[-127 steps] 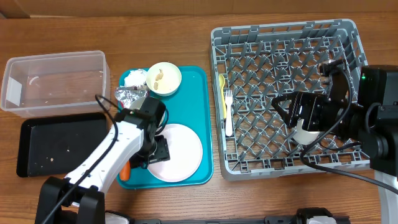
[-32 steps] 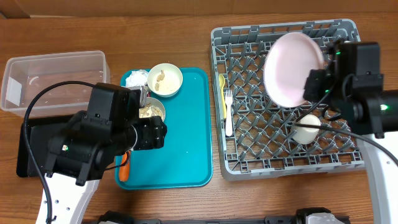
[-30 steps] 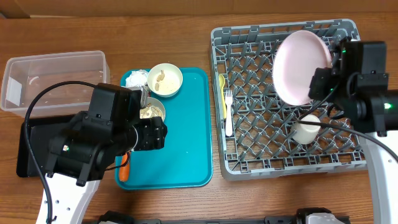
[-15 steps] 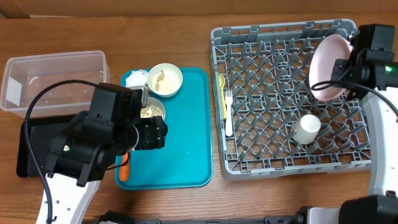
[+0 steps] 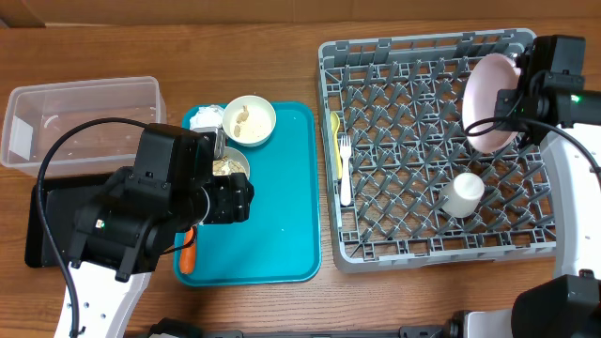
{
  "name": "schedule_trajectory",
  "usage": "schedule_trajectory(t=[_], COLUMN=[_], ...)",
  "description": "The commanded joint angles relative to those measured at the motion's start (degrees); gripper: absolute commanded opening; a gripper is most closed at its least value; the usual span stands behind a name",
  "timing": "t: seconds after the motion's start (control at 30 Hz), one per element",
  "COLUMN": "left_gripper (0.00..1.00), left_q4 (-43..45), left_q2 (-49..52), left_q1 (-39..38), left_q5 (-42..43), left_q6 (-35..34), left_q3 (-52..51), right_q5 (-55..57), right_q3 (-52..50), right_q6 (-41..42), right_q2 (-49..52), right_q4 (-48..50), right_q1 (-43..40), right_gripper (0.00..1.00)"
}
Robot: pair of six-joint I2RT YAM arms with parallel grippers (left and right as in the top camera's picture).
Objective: Sort waste into correct bins and load items into the dishwasher rack
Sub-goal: 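Grasp the plate with the right gripper and stand it in the rack's back, then release the plate and move the left gripper to the carrot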
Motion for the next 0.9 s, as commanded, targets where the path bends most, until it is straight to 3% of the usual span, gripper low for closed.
schedule_trajectory(t=[0.0,0.1,0.13,0.17,0.43,0.5,0.57,0.63,0.67,0.87], left_gripper=[0.73,0.75,0.77,0.77,0.8,0.82,0.88,0.9,0.9,0.79], left_q4=[0.22,0.24,0.24,0.24,-0.28,-0.81,-0.26,1.05,1.66,1.66], left_q2=[-0.7,-0.7,-0.7,-0.7,-0.68,-0.68,-0.66,-0.48,-0.22,5.05], left_q1=[-0.48,-0.48,-0.48,-0.48,-0.42,-0.33,-0.33,-0.33,-0.33,-0.39], left_q5=[-0.7,-0.72,-0.72,-0.72,-3.56,-8.7,-12.35,-12.9,-12.9,-12.92], left_q6=[1.11,1.11,1.11,1.11,1.53,1.51,1.4,1.33,1.33,2.84], left_q3=[1.36,1.36,1.36,1.36,1.36,1.36,1.36,1.36,1.36,1.29], right_q5=[-2.05,-1.86,-1.86,-1.9,-6.29,-12.37,-22.93,-34.95,-40.22,-55.93], right_q3=[-0.35,-0.13,-0.13,-0.13,4.59,6.34,7.34,7.34,7.34,7.32], right_q6=[-0.26,-0.24,-0.17,0.2,6.99,7.85,9.11,9.07,9.05,9.07], right_q2=[0.02,-0.22,-0.87,-1.38,-9.03,-12.26,-16.22,-19.87,-21.53,-26.77], right_q4=[0.46,0.37,0.68,0.87,-2.95,-5.73,-8.11,-9.42,-9.99,-11.39], right_q1=[0.02,0.02,0.02,0.0,0.0,0.0,0.0,0.0,0.0,0.0], right_gripper=[0.25,0.36,0.51,0.54,0.57,0.6,0.73,0.95,1.0,1.0])
